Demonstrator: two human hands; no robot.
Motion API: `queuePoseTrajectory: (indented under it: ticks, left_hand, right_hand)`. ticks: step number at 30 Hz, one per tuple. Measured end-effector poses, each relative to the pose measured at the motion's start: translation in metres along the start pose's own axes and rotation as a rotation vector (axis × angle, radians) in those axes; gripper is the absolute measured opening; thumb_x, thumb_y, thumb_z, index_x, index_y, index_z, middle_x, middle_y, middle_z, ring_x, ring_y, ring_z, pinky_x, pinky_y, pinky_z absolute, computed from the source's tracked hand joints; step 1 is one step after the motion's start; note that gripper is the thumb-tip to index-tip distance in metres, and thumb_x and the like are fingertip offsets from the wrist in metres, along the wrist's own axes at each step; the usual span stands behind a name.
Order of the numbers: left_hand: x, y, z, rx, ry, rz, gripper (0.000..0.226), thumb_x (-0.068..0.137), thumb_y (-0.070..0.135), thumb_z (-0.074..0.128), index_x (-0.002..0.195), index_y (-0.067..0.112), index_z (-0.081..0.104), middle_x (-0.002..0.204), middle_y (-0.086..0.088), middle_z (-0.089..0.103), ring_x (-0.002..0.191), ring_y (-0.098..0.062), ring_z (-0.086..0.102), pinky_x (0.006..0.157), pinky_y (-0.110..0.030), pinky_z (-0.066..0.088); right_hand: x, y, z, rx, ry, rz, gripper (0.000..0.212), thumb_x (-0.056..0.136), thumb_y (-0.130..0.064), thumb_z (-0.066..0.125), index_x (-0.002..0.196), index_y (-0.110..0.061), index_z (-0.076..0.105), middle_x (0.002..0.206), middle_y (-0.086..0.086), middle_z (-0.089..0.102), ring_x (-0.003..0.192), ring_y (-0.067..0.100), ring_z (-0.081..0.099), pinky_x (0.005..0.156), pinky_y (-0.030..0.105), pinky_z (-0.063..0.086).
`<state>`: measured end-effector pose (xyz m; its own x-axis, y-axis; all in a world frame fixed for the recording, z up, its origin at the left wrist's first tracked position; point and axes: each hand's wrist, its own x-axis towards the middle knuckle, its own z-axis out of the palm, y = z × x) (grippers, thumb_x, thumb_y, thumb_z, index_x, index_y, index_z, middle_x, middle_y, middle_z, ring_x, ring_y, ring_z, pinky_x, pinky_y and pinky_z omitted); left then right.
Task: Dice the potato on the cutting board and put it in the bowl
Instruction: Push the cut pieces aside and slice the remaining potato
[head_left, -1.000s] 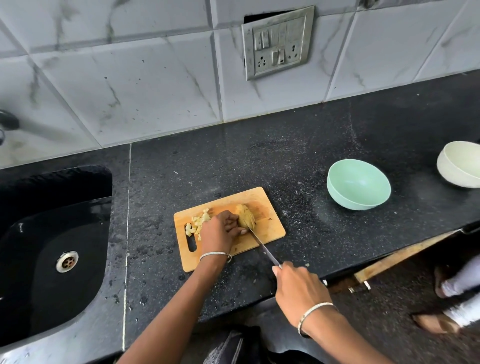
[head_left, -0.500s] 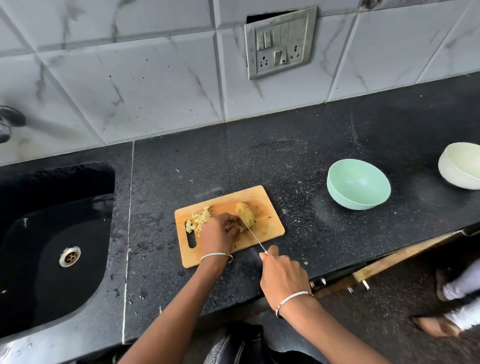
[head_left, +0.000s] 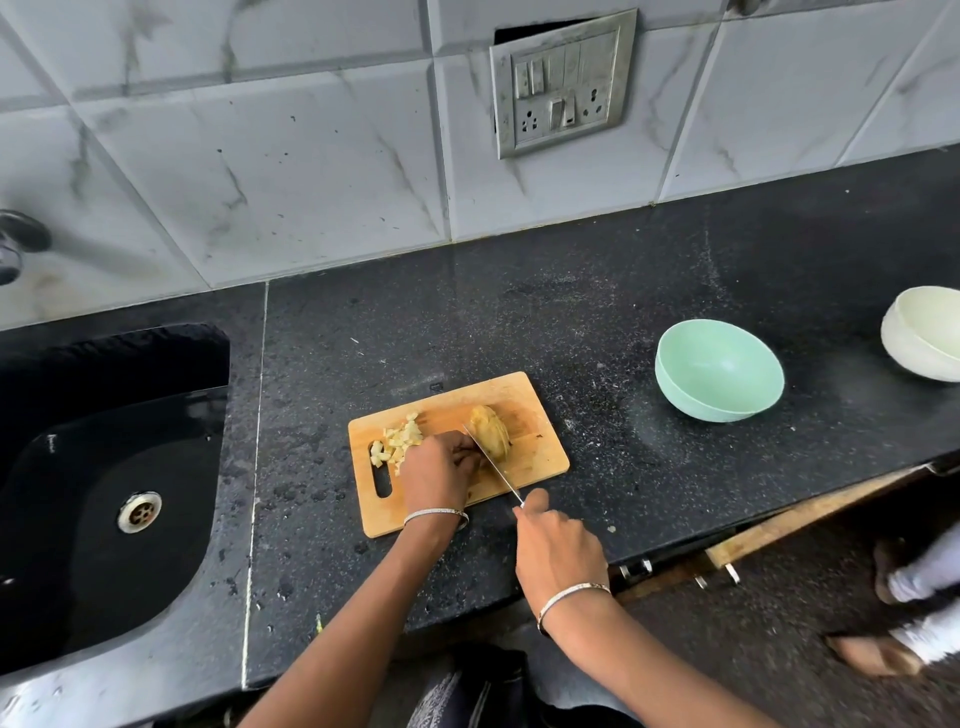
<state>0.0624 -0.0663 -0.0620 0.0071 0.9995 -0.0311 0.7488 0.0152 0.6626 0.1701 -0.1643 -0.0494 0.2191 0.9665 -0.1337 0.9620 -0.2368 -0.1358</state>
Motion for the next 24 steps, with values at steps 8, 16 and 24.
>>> queuePoseTrajectory:
  ticks: [8,16,24]
  left_hand:
    - [0.002,-0.001,0.000,-0.002,-0.010,0.005,0.017,0.079,0.013,0.074,0.091,0.024,0.077,0.085,0.004,0.075,0.082,-0.017,0.069,0.071,-0.022,0.047]
    - [0.005,-0.005,0.005,-0.083,-0.019,-0.034,0.011,0.081,0.011,0.073,0.090,0.017,0.076,0.081,0.006,0.075,0.081,-0.010,0.070,0.081,-0.029,0.055]
    - [0.006,-0.005,0.003,-0.033,-0.028,-0.006,0.009,0.082,0.015,0.074,0.091,0.018,0.076,0.084,0.004,0.076,0.084,-0.012,0.070,0.079,-0.026,0.054]
  right_hand:
    - [0.019,0.000,0.003,0.008,-0.070,-0.057,0.017,0.104,-0.016,0.034,0.116,-0.009,0.045,0.105,0.013,0.070,0.099,0.032,0.069,0.070,0.039,0.053]
    - [0.037,-0.011,0.005,0.041,-0.152,-0.018,0.024,0.096,0.000,0.037,0.119,-0.004,0.044,0.113,0.016,0.067,0.106,0.036,0.066,0.076,0.041,0.054]
    - [0.014,0.008,0.001,0.132,-0.176,-0.028,0.029,0.105,-0.032,0.030,0.116,-0.010,0.048,0.116,0.013,0.065,0.108,0.035,0.063,0.076,0.039,0.048]
